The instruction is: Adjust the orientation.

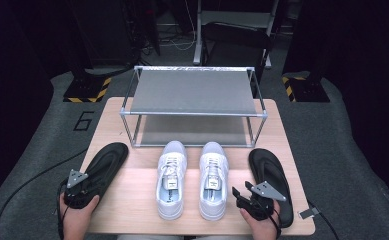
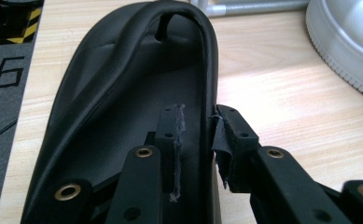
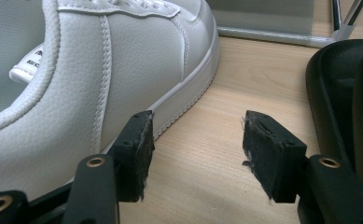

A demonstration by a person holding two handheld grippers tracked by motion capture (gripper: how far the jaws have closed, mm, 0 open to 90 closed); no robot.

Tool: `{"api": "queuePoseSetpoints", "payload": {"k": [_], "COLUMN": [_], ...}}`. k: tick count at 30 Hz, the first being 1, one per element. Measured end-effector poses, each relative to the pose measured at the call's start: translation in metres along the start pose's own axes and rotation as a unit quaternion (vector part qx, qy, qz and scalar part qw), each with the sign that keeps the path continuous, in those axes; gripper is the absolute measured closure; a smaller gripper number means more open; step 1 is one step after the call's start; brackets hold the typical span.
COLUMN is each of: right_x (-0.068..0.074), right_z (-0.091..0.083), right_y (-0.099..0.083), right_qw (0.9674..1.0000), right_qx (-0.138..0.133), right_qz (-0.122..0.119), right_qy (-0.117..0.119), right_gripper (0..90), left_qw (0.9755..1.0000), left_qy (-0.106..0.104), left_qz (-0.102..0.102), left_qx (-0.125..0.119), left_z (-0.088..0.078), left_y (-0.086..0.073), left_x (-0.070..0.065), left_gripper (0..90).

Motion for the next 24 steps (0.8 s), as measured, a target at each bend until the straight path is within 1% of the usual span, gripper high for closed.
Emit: {"api": "queuePoseSetpoints", "payload": {"k": [1, 2, 3, 5, 7, 8, 12, 14, 17, 19, 20, 21, 24], "right_x": [-0.0001, -0.0002, 0.0000, 0.0001, 0.0003, 0.0003, -0.0001, -0.0004, -0.0001, 0.0002, 0.0003, 0.0003, 0.0004], "right_z": [0.0000, 0.0000, 0.0001, 0.0001, 0.0001, 0.0001, 0.0000, 0.0000, -0.0001, 0.0001, 0.0001, 0.0003, 0.0007], "right_y": [0.0000, 0.0000, 0.0000, -0.0001, 0.0000, 0.0000, 0.0000, -0.0001, -0.0004, -0.0004, -0.0004, -0.0004, -0.0006], "right_qw": [1.0000, 1.0000, 1.0000, 1.0000, 1.0000, 1.0000, 1.0000, 1.0000, 1.0000, 1.0000, 1.0000, 1.0000, 1.0000], "right_qx": [0.000, 0.000, 0.000, 0.001, 0.000, 0.000, -0.002, 0.000, 0.002, 0.002, 0.002, 0.000, 0.000], "right_qz": [0.000, -0.001, 0.000, 0.001, 0.001, 0.001, 0.002, 0.001, 0.004, 0.005, 0.004, 0.004, 0.006], "right_qy": [-0.001, 0.000, 0.001, 0.002, 0.001, 0.001, 0.000, 0.001, 0.001, 0.002, 0.001, 0.000, 0.003], "right_gripper": [42.8, 42.8, 42.8, 42.7, 42.7, 42.7, 42.7, 42.7, 42.7, 42.7, 42.7, 42.7, 42.7], "left_qw": [0.9999, 0.9999, 1.0000, 0.9999, 0.9999, 0.9998, 0.9999, 0.9999, 0.9998, 0.9997, 0.9997, 0.9996, 0.9996], "left_qy": [-0.003, 0.000, 0.000, -0.004, 0.000, -0.003, -0.005, -0.004, -0.009, -0.010, -0.009, -0.010, -0.012], "left_qz": [0.002, 0.007, 0.004, 0.007, 0.009, 0.010, 0.011, 0.011, 0.015, 0.020, 0.021, 0.024, 0.023], "left_qx": [0.010, 0.010, 0.007, 0.011, 0.010, 0.014, 0.012, 0.006, 0.007, 0.011, 0.009, 0.013, 0.010], "left_z": [-0.0001, 0.0006, 0.0015, 0.0013, 0.0033, 0.0035, 0.0036, 0.0046, 0.0045, 0.0043, 0.0045, 0.0036, 0.0037], "left_y": [-0.0005, -0.0007, -0.0010, -0.0017, -0.0029, -0.0035, -0.0036, -0.0038, -0.0041, -0.0042, -0.0041, -0.0041, -0.0039], "left_x": [-0.0005, -0.0004, -0.0010, -0.0017, -0.0027, -0.0029, -0.0030, -0.0034, -0.0041, -0.0044, -0.0046, -0.0043, -0.0054], "left_gripper": [73.4, 73.6, 73.8, 76.0, 76.4, 77.1, 78.3, 78.9, 82.1, 83.1, 83.2, 83.4, 83.7]}}
Point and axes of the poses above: each handheld gripper's, and its own axes: z roughly forward along the jaws, y roughly out of its top, x roughly to its left, the point moved 4 cm from there along z, roughly forward along the jaws, and after that the axes turned 1 degree about y, right-handed, at the moved point
